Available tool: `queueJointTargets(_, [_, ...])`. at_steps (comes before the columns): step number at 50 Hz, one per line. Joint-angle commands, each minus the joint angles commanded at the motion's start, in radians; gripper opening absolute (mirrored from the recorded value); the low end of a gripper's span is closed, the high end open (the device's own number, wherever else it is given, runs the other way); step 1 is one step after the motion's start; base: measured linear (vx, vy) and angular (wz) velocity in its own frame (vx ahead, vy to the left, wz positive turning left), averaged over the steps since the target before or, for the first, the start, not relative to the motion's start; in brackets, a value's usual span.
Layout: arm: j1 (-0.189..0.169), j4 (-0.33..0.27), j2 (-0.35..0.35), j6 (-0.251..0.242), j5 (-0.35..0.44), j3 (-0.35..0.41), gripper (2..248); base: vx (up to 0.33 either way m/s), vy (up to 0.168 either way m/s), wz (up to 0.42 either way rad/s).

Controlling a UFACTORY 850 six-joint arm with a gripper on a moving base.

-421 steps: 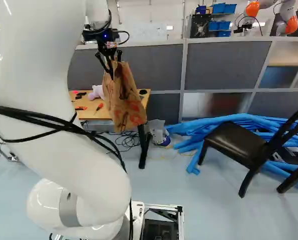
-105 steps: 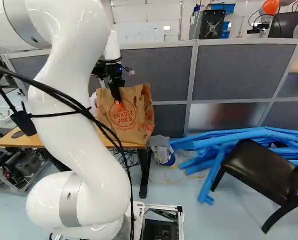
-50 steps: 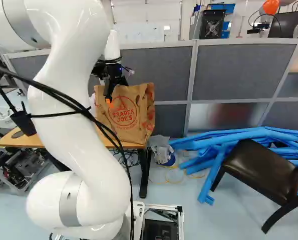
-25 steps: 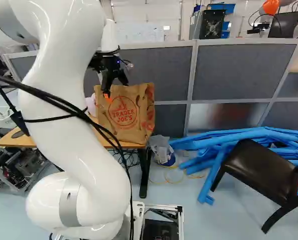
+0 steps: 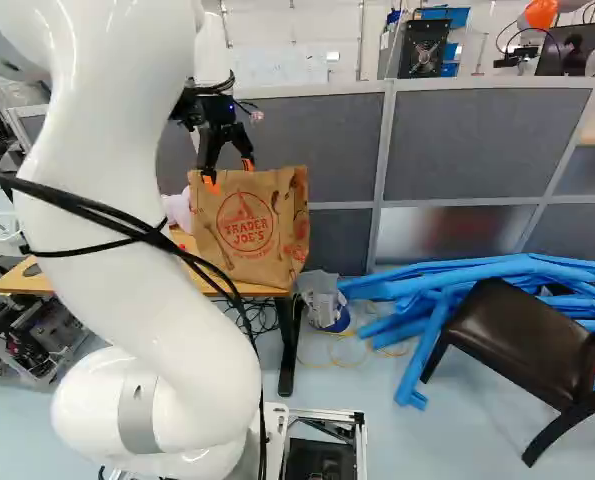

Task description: Pick up the bag on the ground and place it on the table

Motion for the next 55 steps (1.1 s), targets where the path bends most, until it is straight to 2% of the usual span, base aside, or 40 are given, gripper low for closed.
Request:
queueJointTargets(42, [-0.003, 0.000, 0.099, 0.000, 0.000, -0.034, 247, 0.000, 0.000, 0.000])
queueJointTargets(55, [-0.003, 0.000, 0.106, 0.000, 0.000, -0.037, 247, 0.000, 0.000, 0.000])
